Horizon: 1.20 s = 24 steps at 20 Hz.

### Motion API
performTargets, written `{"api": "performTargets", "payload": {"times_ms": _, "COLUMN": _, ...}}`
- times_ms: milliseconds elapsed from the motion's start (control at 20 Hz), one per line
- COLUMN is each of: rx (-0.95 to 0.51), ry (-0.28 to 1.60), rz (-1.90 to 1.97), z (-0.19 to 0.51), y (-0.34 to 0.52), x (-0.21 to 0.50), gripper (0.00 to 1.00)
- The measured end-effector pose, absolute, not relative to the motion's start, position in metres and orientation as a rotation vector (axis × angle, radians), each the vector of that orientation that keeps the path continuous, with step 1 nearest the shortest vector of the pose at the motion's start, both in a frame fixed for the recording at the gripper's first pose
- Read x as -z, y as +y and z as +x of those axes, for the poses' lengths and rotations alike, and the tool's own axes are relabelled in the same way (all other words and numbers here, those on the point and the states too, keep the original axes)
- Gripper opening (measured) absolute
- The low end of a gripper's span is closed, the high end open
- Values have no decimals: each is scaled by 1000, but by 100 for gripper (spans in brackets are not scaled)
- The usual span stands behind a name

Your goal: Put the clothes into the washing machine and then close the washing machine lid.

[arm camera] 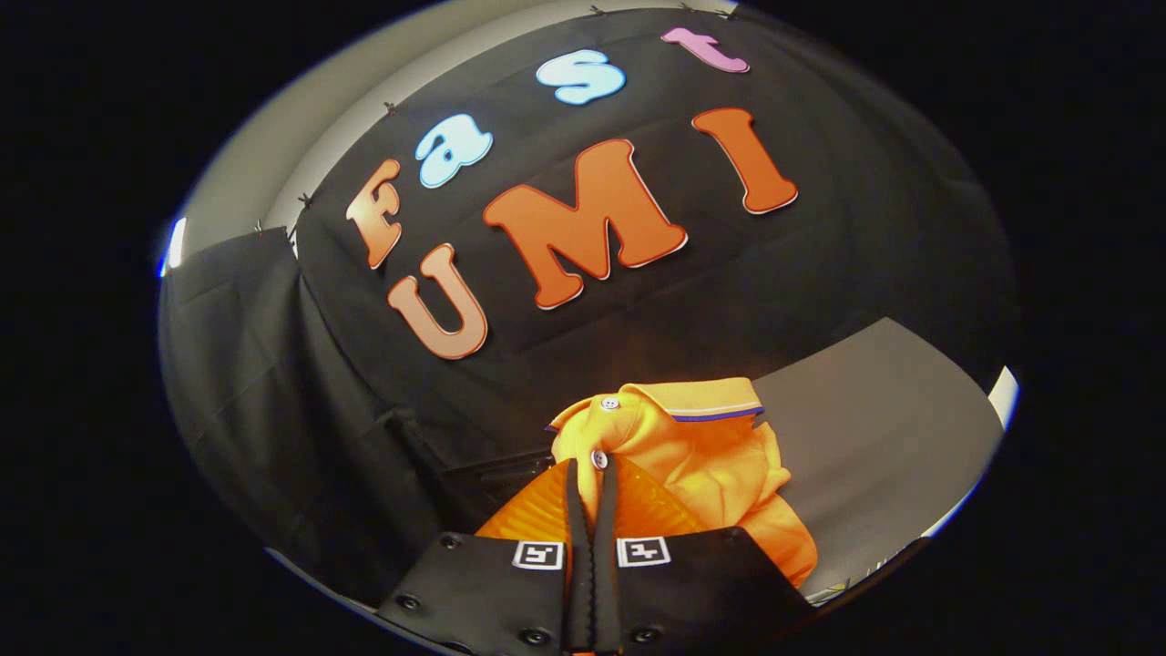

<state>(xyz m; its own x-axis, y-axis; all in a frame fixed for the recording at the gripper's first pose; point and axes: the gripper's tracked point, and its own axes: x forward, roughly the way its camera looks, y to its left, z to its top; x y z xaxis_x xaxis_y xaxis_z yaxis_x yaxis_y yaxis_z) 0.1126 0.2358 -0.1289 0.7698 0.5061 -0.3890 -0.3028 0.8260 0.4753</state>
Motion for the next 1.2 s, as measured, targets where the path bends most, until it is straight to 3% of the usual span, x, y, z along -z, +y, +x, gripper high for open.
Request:
{"api": "performTargets", "payload": {"times_ms": 450, "rx": -619, "ry": 547, "rz": 371, "z": 70, "y": 371, "x": 148, "gripper": 8}}
{"api": "performTargets", "payload": {"times_ms": 850, "rx": -616, "ry": 596, "rz": 392, "z": 70, "y": 453, "x": 189, "gripper": 8}}
{"api": "performTargets", "payload": {"times_ms": 1200, "rx": -563, "ry": 690, "rz": 327, "z": 72, "y": 495, "x": 276, "gripper": 8}}
